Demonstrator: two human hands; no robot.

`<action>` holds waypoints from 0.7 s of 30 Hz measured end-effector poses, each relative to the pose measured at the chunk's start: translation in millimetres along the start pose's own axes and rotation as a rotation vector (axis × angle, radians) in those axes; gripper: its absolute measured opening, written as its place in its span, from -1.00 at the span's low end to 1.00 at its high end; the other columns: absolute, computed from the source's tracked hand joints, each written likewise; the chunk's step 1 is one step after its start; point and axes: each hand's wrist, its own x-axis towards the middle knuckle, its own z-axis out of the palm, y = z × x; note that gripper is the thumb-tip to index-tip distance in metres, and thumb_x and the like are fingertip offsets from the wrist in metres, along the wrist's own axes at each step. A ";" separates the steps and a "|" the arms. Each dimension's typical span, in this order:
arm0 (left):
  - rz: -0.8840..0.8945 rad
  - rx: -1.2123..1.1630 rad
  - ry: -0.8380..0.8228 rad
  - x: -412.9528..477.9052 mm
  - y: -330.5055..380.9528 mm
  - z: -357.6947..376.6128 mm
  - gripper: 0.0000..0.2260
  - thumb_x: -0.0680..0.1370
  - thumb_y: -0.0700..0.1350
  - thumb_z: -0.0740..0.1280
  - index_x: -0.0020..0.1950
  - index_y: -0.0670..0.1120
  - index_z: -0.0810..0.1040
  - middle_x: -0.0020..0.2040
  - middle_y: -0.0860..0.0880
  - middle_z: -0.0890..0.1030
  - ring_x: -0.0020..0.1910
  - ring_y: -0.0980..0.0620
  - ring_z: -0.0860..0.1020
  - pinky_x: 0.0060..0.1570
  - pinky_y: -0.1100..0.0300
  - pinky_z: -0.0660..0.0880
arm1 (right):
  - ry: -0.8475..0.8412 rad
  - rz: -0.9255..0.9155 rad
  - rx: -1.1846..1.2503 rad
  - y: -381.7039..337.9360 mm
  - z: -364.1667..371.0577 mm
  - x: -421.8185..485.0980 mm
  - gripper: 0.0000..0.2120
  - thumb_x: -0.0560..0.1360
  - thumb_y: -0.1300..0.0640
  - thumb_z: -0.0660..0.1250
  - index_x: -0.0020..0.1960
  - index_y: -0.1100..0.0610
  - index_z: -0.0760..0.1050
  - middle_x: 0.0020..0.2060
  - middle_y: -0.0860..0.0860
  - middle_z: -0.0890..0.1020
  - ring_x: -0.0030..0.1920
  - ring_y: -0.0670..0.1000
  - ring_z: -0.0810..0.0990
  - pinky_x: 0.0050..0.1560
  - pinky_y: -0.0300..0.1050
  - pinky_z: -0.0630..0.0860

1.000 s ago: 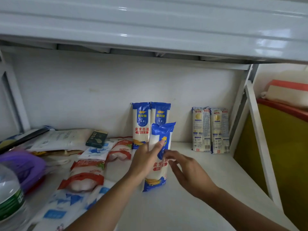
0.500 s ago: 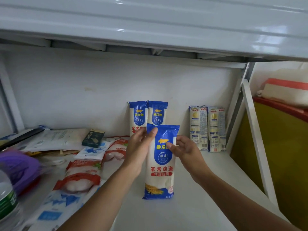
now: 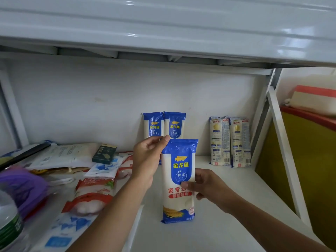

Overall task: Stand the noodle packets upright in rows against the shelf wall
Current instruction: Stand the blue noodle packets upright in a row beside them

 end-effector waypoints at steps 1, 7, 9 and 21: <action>0.006 -0.001 -0.005 0.8 -0.1 -1.3 -0.89 0.53 -0.06 0.48 -0.07 -0.09 0.65 -0.09 0.01 0.77 -0.11 0.01 0.75 -0.17 0.08 0.68 | 0.009 -0.001 0.018 0.6 -1.3 2.2 -0.74 0.50 0.01 0.49 0.17 0.02 0.63 0.05 -0.09 0.77 0.06 -0.02 0.75 -0.14 -0.14 0.66; -0.090 0.092 -0.039 17.5 -11.2 -18.7 -0.76 0.58 0.02 0.42 0.18 -0.06 0.56 0.08 -0.03 0.72 0.06 0.05 0.70 -0.05 0.14 0.64 | 0.186 0.038 0.115 8.7 -15.8 40.5 -0.80 0.52 0.11 0.48 0.12 0.14 0.62 -0.04 0.03 0.78 -0.03 0.00 0.78 -0.05 -0.01 0.72; -0.195 0.142 -0.057 21.9 -19.7 -23.2 -0.90 0.61 -0.03 0.40 0.04 -0.02 0.53 0.04 -0.04 0.69 0.08 0.03 0.66 -0.05 0.12 0.63 | 0.303 0.032 0.118 10.1 -25.3 63.8 -0.84 0.53 0.12 0.47 0.08 0.12 0.60 -0.04 0.04 0.77 -0.10 -0.03 0.77 -0.11 -0.08 0.71; -0.066 0.805 -0.069 84.0 -100.3 -38.4 -0.73 0.58 -0.19 0.40 0.25 -0.14 0.47 0.19 -0.06 0.58 0.09 0.06 0.56 -0.20 0.38 0.37 | 0.684 -0.078 0.277 36.8 -47.3 165.9 -0.69 0.57 0.12 0.45 0.19 0.05 0.37 0.01 -0.07 0.58 0.11 0.09 0.61 0.11 0.20 0.63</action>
